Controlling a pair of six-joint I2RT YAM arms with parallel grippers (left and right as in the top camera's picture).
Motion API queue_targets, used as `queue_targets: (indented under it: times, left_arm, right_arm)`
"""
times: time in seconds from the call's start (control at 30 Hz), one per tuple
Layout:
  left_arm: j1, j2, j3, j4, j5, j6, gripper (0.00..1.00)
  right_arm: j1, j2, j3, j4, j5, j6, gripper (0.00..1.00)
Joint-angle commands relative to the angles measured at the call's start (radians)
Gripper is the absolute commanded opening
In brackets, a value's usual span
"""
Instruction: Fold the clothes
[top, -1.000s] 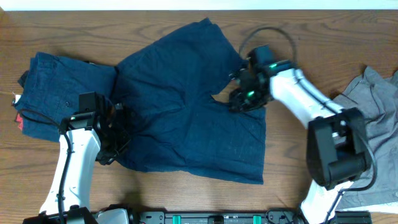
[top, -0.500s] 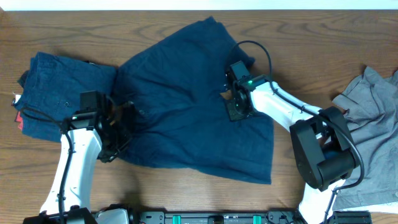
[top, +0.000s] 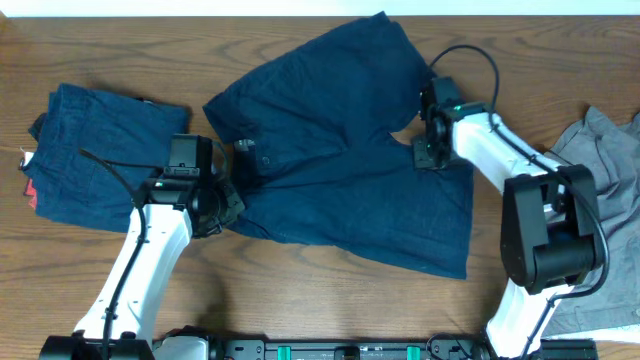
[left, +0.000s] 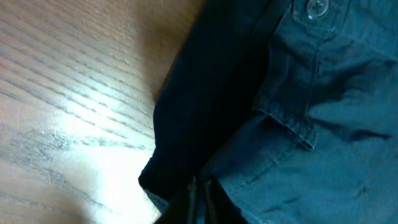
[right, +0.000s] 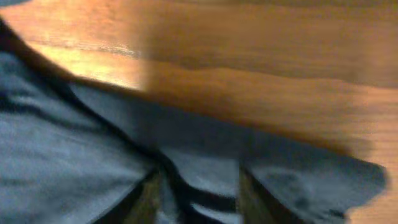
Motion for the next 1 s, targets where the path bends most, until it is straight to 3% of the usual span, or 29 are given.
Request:
queue_targets:
  times: [0.0, 0.03, 0.1, 0.17, 0.2, 0.3, 0.43, 0.57, 0.67, 0.87, 0.97]
  left_arm:
    - [-0.001, 0.008, 0.008, -0.011, -0.012, -0.013, 0.30]
    - [-0.001, 0.008, 0.008, -0.015, -0.012, -0.012, 0.42]
    - [-0.001, 0.008, 0.009, -0.029, -0.012, 0.003, 0.56]
    - [0.002, 0.007, 0.009, -0.062, -0.012, 0.013, 0.61]
    - [0.002, 0.007, 0.009, -0.084, -0.014, 0.013, 0.62]
    - [0.002, 0.007, 0.008, -0.163, -0.019, 0.000, 0.62]
    - [0.002, 0.007, -0.013, -0.230, -0.005, -0.108, 0.62]
    - [0.002, 0.007, -0.089, -0.126, 0.075, -0.169, 0.62]
    - [0.002, 0.007, -0.146, -0.051, 0.130, -0.237, 0.62]
    - [0.002, 0.007, -0.229, 0.013, 0.100, -0.304, 0.62]
    - [0.002, 0.007, -0.278, 0.128, 0.100, -0.327, 0.62]
  right_arm:
    - [0.003, -0.022, 0.081, -0.049, -0.019, 0.026, 0.49]
    - [0.000, -0.039, 0.108, -0.082, -0.020, 0.054, 0.62]
    - [-0.009, -0.072, 0.154, -0.144, -0.019, 0.114, 0.83]
    - [-0.024, -0.111, 0.193, -0.205, -0.020, 0.174, 0.89]
    - [-0.034, -0.135, 0.206, -0.236, -0.021, 0.204, 0.99]
    - [-0.066, -0.211, 0.213, -0.308, -0.053, 0.284, 0.99]
    - [-0.118, -0.289, 0.209, -0.451, -0.107, 0.426, 0.99]
    - [-0.153, -0.342, 0.159, -0.578, -0.158, 0.678, 0.99]
    - [-0.142, -0.377, 0.079, -0.561, -0.265, 0.691, 0.99]
    - [-0.091, -0.423, -0.093, -0.512, -0.354, 0.768, 0.99]
    - [-0.069, -0.444, -0.173, -0.471, -0.378, 0.815, 0.99]
